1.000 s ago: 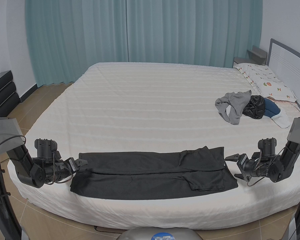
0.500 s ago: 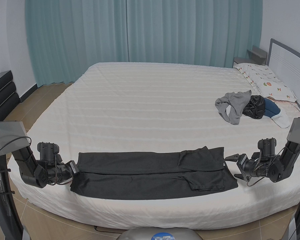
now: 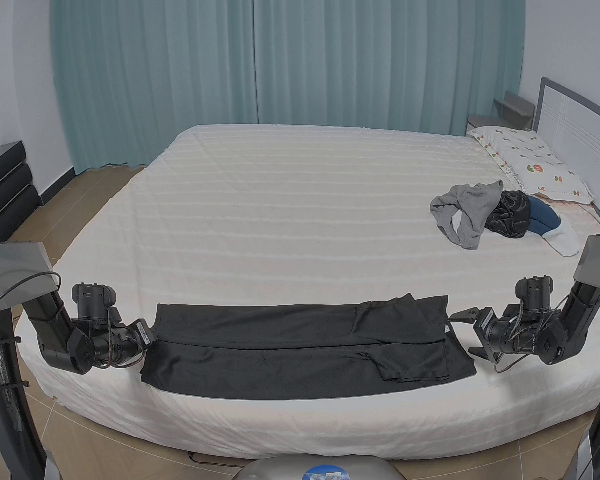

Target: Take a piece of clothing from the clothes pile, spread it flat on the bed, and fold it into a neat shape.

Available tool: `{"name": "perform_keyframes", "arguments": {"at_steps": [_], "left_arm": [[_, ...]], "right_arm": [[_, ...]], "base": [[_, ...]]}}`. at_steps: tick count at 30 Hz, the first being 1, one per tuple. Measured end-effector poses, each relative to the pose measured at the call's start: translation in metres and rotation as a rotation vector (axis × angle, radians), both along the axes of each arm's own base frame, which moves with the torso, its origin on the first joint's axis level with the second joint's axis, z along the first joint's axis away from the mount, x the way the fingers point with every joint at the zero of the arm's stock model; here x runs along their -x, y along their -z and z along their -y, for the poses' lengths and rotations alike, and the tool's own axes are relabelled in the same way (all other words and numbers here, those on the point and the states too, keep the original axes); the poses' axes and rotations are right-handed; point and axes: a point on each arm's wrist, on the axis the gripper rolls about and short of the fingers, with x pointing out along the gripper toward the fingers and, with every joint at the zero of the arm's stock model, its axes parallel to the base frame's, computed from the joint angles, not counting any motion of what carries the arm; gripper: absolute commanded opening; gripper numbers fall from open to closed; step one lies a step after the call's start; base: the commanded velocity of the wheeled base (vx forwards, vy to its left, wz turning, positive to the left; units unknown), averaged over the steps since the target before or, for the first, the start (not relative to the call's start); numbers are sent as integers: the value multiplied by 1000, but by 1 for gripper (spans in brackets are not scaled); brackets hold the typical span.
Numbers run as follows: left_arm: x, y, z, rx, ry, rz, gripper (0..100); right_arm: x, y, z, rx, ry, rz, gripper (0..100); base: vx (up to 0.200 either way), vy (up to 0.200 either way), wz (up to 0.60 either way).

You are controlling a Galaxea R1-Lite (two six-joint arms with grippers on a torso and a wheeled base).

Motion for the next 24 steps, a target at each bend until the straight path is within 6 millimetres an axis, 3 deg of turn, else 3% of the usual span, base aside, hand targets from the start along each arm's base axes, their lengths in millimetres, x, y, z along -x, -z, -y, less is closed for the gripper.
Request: {"name": "perform_keyframes", "arguments": {"at_steps": [12,24], "left_arm": [[0,-11,-4,-1,-12,29,100],[-22,-29,7,-2,30,72,100]], "right_arm": [[0,-1,2,-1,5,5,100],[-1,0,0,-1,2,2,100]], "base": [[0,0,0],[0,0,0]]}}
